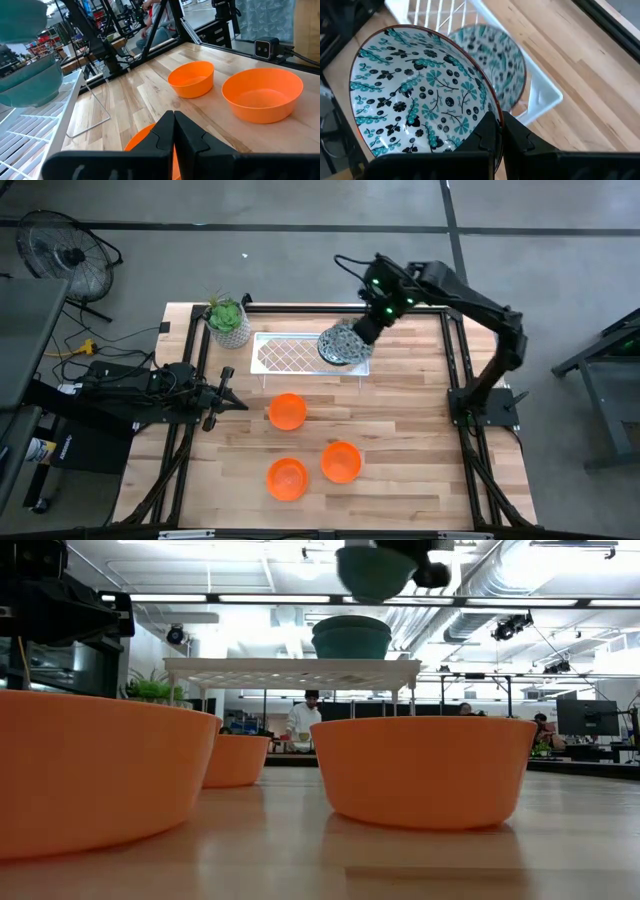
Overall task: Pick & Place Mini bowls
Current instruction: Stack the white patterned bowl on the white patterned bowl on the shelf
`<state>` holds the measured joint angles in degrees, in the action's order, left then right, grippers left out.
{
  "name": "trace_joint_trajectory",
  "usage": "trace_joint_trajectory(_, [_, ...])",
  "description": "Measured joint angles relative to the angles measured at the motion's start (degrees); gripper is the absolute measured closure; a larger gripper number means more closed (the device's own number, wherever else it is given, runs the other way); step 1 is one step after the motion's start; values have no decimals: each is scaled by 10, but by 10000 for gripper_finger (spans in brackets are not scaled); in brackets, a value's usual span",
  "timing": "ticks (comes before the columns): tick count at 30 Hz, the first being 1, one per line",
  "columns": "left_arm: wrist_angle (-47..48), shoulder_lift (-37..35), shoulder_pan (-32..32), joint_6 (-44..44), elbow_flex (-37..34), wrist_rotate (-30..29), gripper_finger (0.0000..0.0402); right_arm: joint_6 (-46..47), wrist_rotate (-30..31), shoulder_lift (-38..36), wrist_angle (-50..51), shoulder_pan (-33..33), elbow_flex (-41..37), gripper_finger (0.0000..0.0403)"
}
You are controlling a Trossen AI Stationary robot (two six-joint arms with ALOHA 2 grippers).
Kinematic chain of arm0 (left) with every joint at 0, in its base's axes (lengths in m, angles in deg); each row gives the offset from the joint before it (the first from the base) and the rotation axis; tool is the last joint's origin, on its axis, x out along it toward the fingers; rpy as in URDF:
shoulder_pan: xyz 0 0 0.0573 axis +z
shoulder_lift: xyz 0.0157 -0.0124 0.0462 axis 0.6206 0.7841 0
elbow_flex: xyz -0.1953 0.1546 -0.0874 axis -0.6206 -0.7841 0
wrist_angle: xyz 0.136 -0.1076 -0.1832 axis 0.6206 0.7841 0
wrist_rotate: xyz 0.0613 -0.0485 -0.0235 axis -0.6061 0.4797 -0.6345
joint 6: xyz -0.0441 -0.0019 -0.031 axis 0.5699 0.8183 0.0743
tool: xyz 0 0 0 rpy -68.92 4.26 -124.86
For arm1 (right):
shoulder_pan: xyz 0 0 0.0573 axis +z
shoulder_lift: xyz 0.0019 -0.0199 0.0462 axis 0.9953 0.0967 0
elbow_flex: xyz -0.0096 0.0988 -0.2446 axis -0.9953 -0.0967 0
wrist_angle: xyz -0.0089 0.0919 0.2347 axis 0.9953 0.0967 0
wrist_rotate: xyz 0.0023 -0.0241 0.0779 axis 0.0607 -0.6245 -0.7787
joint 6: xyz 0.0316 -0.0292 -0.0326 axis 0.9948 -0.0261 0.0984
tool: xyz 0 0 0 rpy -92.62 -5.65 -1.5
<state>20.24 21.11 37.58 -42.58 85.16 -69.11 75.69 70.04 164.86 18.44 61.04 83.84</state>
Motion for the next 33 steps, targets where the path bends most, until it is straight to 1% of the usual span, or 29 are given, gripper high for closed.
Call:
trace_joint_trajectory(5, [0, 0, 0, 0, 0, 0, 401, 46, -4, 46, 0, -8, 39, 403])
trace_joint_trajectory(10, [0, 0, 0, 0, 0, 0, 401, 95, -6, 69, -1, -11, 48, 403])
trace_joint_trajectory(14, [0, 0, 0, 0, 0, 0, 401, 133, -6, 74, -1, -11, 48, 403])
trace_joint_trajectory(19, [0, 0, 0, 0, 0, 0, 401, 181, 13, 74, 2, -11, 47, 403])
trace_joint_trajectory(25, [0, 0, 0, 0, 0, 0, 401, 229, 32, 74, 29, -9, 47, 403])
trace_joint_trajectory(33, [0, 0, 0, 0, 0, 0, 401, 253, 37, 79, 43, -3, 46, 402])
